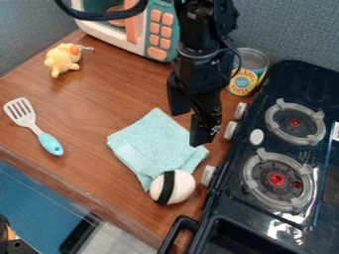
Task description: Move the blue cloth to the bottom left of the table
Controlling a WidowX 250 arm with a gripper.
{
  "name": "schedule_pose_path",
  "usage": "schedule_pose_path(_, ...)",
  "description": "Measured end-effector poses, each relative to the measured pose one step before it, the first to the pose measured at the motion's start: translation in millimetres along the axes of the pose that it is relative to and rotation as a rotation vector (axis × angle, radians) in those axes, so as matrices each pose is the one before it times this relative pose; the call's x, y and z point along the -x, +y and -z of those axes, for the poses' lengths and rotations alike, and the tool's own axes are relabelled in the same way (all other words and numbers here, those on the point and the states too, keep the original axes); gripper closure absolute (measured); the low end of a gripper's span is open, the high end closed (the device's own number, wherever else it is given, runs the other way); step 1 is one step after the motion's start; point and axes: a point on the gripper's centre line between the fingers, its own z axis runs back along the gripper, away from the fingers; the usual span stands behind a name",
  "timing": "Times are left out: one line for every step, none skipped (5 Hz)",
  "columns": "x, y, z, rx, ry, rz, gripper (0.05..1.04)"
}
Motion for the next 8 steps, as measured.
schedule_pose_path(3.52,-0.96,7.53,0.0134,0.0257,-0.0087,0.083)
schedule_pose_path(14.49,20.06,3.51,-0.0028,0.0179,-0.0971,0.083)
schedule_pose_path(12.14,10.16,4.21,0.0075,0.0127,-0.0575,0.083)
schedule_pose_path(5.33,9.34,5.4,-0.0081,-0.0056,-0.0475,0.083)
schedule_pose_path(1.25,1.08,18.98,-0.0168,0.0104,-0.007,0.083)
schedule_pose_path(-0.94,-2.56,22.13,-0.0155,0.043,0.0125,0.083)
schedule_pose_path(-4.93,4.19,12.6,-0.0148,-0.0039,0.0061,0.083)
schedule_pose_path(1.27,7.44,1.45,-0.014,-0.0025,-0.0283,0.083)
